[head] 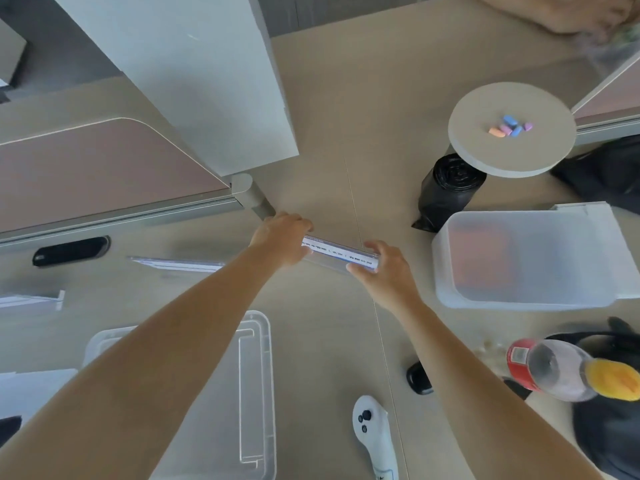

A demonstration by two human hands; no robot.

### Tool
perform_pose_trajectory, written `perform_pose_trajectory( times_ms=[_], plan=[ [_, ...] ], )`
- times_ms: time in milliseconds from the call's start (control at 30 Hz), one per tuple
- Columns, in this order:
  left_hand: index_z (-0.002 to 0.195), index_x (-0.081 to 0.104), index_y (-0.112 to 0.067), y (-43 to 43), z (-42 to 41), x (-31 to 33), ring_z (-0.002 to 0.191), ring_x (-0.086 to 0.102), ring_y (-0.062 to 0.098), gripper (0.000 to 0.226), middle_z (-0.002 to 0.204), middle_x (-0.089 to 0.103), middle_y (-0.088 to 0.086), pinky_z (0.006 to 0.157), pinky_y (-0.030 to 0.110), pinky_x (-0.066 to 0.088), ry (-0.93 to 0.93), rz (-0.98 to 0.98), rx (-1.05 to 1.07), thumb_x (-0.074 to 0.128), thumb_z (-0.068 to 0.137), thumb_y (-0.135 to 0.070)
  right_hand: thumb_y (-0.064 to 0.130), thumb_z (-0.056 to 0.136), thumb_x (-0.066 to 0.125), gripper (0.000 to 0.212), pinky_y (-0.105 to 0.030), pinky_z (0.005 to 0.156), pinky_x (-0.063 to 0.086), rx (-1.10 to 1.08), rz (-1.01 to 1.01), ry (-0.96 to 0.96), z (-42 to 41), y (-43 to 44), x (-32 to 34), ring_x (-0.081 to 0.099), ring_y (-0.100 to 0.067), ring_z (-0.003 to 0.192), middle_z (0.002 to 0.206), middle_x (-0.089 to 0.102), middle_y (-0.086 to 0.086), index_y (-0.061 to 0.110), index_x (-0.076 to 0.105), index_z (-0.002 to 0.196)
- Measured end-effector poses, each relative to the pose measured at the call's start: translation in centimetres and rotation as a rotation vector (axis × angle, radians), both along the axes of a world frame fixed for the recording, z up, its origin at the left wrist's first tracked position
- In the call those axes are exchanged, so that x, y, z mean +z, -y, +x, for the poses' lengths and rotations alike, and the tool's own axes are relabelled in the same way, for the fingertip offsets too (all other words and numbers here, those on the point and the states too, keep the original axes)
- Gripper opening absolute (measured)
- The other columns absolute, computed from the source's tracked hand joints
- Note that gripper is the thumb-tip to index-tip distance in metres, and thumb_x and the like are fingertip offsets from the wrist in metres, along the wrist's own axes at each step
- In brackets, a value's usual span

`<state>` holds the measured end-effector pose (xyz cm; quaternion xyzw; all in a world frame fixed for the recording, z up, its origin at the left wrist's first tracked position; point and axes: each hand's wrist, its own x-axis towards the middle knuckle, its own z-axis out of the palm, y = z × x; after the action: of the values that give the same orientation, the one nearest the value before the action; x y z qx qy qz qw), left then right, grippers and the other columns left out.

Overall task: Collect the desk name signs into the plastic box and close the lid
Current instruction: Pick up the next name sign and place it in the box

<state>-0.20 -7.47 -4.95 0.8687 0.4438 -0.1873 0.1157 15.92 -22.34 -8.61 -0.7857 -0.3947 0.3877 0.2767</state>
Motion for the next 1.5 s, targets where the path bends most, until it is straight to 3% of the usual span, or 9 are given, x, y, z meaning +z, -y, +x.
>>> perform_pose_trajectory(
  times_ms=[133, 367, 567, 667, 900, 1067, 1200, 1367, 1500],
  plan=[
    [0.124, 0.057, -0.029, -0.2, 0.5, -1.1, 0.117, 0.054, 0.025, 0.033, 0.121, 0.063, -0.003, 0.099, 0.038, 0.034, -0.125, 0.053, -0.077, 0.043, 0.098, -0.043, 0.053, 0.092, 0.056, 0.046, -0.023, 0.087, 0.038, -0.035, 0.0, -0.05, -0.2, -0.4, -0.4, 0.057, -0.017, 0.11, 0.129, 0.058, -0.001, 0.024, 0.061, 0.127],
    [0.117, 0.06, -0.025, 1.0, -1.9, 0.5, 0.107, 0.057, 0.026, 0.028, 0.111, 0.064, -0.005, 0.091, 0.036, 0.037, 0.031, 0.177, -0.104, 0.043, 0.1, -0.039, 0.065, 0.091, 0.048, 0.034, -0.029, 0.107, 0.033, -0.101, 0.092, -0.263, -0.4, -0.1, 0.8, 0.044, -0.015, 0.128, 0.133, 0.045, 0.002, 0.041, 0.06, 0.112],
    [0.12, 0.06, -0.022, 2.9, -5.0, 4.0, 0.105, 0.061, 0.028, 0.031, 0.111, 0.067, -0.001, 0.092, 0.037, 0.042, 0.153, 0.189, -0.049, 0.045, 0.1, -0.04, 0.086, 0.055, 0.059, 0.094, -0.031, 0.096, 0.041, -0.202, 0.076, -0.502, -2.7, -0.5, 3.5, 0.048, -0.011, 0.114, 0.135, 0.04, 0.004, 0.033, 0.054, 0.132],
    [0.121, 0.06, -0.021, 4.1, -7.2, 5.6, 0.107, 0.06, 0.028, 0.036, 0.116, 0.067, 0.0, 0.092, 0.037, 0.042, 0.155, 0.183, 0.006, 0.045, 0.099, -0.044, 0.07, 0.047, 0.066, 0.079, -0.033, 0.087, 0.047, -0.225, 0.092, -0.67, -4.7, -0.3, 5.7, 0.053, -0.012, 0.105, 0.117, 0.053, 0.006, 0.028, 0.06, 0.114],
    [0.113, 0.063, -0.027, 6.8, -14.0, 9.4, 0.11, 0.057, 0.023, 0.041, 0.117, 0.063, -0.004, 0.087, 0.039, 0.049, 0.135, 0.082, 0.193, 0.056, 0.088, -0.058, 0.05, 0.064, 0.061, 0.04, -0.031, 0.078, 0.046, -0.202, 0.115, -0.595, -10.1, 0.6, 9.7, 0.052, -0.01, 0.078, 0.086, 0.057, 0.012, 0.022, 0.063, 0.093],
    [0.114, 0.062, -0.036, 8.9, -20.8, 12.9, 0.1, 0.059, 0.006, 0.038, 0.117, 0.061, -0.017, 0.079, 0.023, 0.043, 0.428, -0.356, 0.425, 0.072, 0.08, -0.05, 0.051, 0.067, 0.056, 0.047, -0.027, 0.061, 0.038, -0.101, 0.149, -0.535, -14.3, 2.0, 11.8, 0.048, -0.012, 0.069, 0.087, 0.059, 0.003, 0.018, 0.07, 0.097],
    [0.128, 0.053, -0.038, 11.2, -26.4, 14.1, 0.124, 0.049, 0.012, 0.051, 0.127, 0.055, -0.015, 0.099, 0.028, 0.037, 0.618, -0.78, 0.54, 0.072, 0.081, -0.043, 0.06, 0.058, 0.057, 0.05, -0.028, 0.061, 0.038, -0.024, 0.164, -0.508, -18.1, 3.1, 13.6, 0.047, -0.019, 0.074, 0.083, 0.056, -0.003, 0.023, 0.072, 0.089],
    [0.138, 0.047, -0.026, 14.5, -32.6, 13.0, 0.125, 0.052, 0.018, 0.106, 0.127, 0.061, -0.005, 0.108, 0.037, 0.038, 0.633, -0.925, 0.549, 0.089, 0.045, -0.057, 0.056, 0.062, 0.058, 0.046, -0.027, 0.06, 0.035, 0.155, 0.196, -0.465, -23.5, 4.1, 16.3, 0.047, -0.016, 0.07, 0.09, 0.056, 0.0, 0.025, 0.075, 0.091],
    [0.135, 0.049, -0.022, 16.6, -36.1, 13.0, 0.117, 0.056, 0.019, 0.114, 0.118, 0.063, -0.004, 0.096, 0.033, 0.044, 0.752, -0.905, 0.574, 0.091, 0.033, -0.051, 0.057, 0.056, 0.058, 0.057, -0.027, 0.059, 0.035, 0.242, 0.219, -0.407, -27.1, 4.6, 18.4, 0.05, -0.014, 0.069, 0.1, 0.059, 0.0, 0.024, 0.074, 0.099]
  ],
)
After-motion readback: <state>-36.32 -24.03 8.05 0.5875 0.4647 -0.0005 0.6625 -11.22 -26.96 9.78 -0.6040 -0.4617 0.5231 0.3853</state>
